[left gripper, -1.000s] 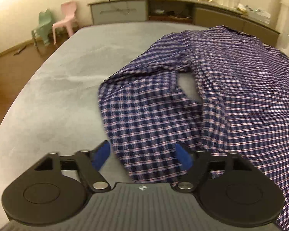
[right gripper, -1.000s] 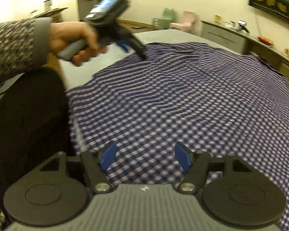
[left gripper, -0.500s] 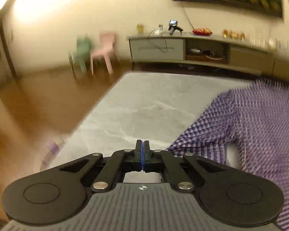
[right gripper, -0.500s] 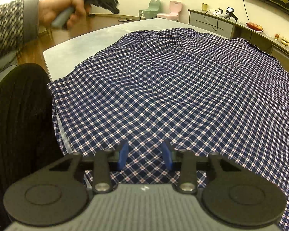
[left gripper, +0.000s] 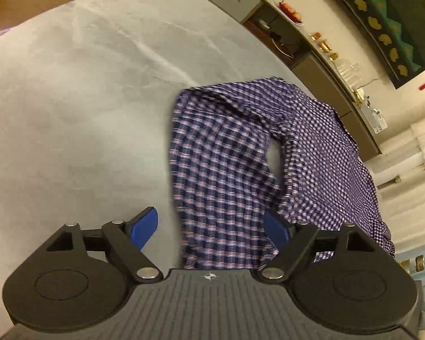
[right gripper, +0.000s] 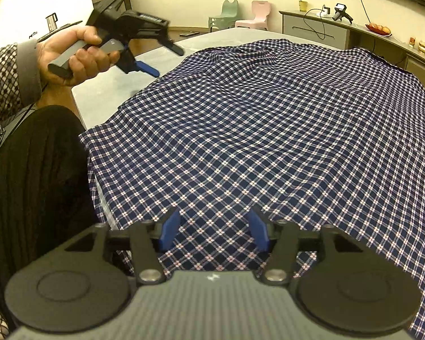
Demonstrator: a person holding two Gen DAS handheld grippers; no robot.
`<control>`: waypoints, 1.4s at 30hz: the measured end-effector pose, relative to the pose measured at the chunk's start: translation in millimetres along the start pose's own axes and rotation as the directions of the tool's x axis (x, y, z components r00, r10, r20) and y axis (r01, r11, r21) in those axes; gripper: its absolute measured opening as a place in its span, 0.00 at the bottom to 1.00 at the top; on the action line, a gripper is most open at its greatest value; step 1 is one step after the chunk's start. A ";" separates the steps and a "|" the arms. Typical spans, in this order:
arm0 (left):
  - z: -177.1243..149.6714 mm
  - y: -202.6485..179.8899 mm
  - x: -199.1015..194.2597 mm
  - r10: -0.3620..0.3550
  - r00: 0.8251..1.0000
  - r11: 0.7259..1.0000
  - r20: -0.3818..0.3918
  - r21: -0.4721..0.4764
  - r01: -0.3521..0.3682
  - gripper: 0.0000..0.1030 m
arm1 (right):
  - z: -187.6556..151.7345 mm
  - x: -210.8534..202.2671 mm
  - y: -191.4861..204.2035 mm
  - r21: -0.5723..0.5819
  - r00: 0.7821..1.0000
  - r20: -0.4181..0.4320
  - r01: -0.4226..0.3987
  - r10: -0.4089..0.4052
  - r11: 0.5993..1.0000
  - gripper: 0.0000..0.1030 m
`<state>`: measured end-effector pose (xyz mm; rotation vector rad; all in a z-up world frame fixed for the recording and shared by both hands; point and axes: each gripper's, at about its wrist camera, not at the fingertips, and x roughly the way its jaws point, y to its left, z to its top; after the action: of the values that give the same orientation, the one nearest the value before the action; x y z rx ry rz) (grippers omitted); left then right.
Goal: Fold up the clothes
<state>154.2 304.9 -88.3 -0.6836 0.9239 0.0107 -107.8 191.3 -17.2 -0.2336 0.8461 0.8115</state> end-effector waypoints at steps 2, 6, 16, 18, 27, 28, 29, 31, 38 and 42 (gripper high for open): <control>-0.8 -11.3 9.2 0.014 1.000 1.000 0.015 0.014 -0.014 0.65 | 4.1 10.6 0.6 -0.002 1.000 0.001 0.000 0.000 1.000 0.54; -5.2 -27.7 27.4 0.051 0.998 0.997 0.042 0.051 -0.053 0.01 | -3.2 0.5 3.9 0.000 1.000 0.006 -0.007 0.007 1.000 0.54; 61.0 -74.9 -21.0 0.492 0.699 0.596 0.518 0.385 -0.705 0.02 | -24.3 -59.4 -13.2 -0.002 0.999 0.000 -0.035 0.035 0.999 0.54; 65.9 -66.1 -14.5 0.498 0.754 0.643 0.427 0.401 -0.652 0.03 | -28.1 -67.0 -10.5 0.010 0.999 -0.003 -0.046 0.046 0.999 0.55; 62.1 -57.4 -21.5 0.102 0.968 0.986 0.229 0.109 -0.130 0.44 | -0.7 -123.7 -58.3 0.215 0.993 0.049 -0.117 0.109 0.970 0.57; 60.7 -60.0 -12.9 0.059 0.978 0.992 0.200 0.096 -0.080 0.50 | 5.6 -136.3 -71.7 0.248 0.992 0.075 -0.116 0.101 0.962 0.57; 58.9 -63.0 -3.0 0.021 0.985 0.996 0.173 0.082 -0.035 0.59 | 11.1 -151.6 -87.8 0.281 0.991 0.103 -0.107 0.081 0.954 0.57; 57.0 -70.7 23.1 -0.010 0.992 0.998 0.123 0.061 0.002 0.64 | 29.2 -166.7 -131.4 0.341 0.989 0.145 -0.063 0.014 0.938 0.66; 74.9 -84.4 122.9 0.042 0.997 0.998 0.061 0.048 -0.044 0.64 | 40.7 -166.0 -354.4 0.645 0.921 0.046 0.267 -0.386 0.716 0.70; 91.9 -86.6 147.1 0.032 0.994 0.998 0.104 0.058 -0.039 0.66 | 25.3 -108.1 -449.8 0.726 0.893 -0.084 0.358 -0.442 0.587 0.63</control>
<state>337.5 246.4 -112.4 -0.6052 0.8336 0.0492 188.0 -162.8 24.6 0.3307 0.9082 0.0051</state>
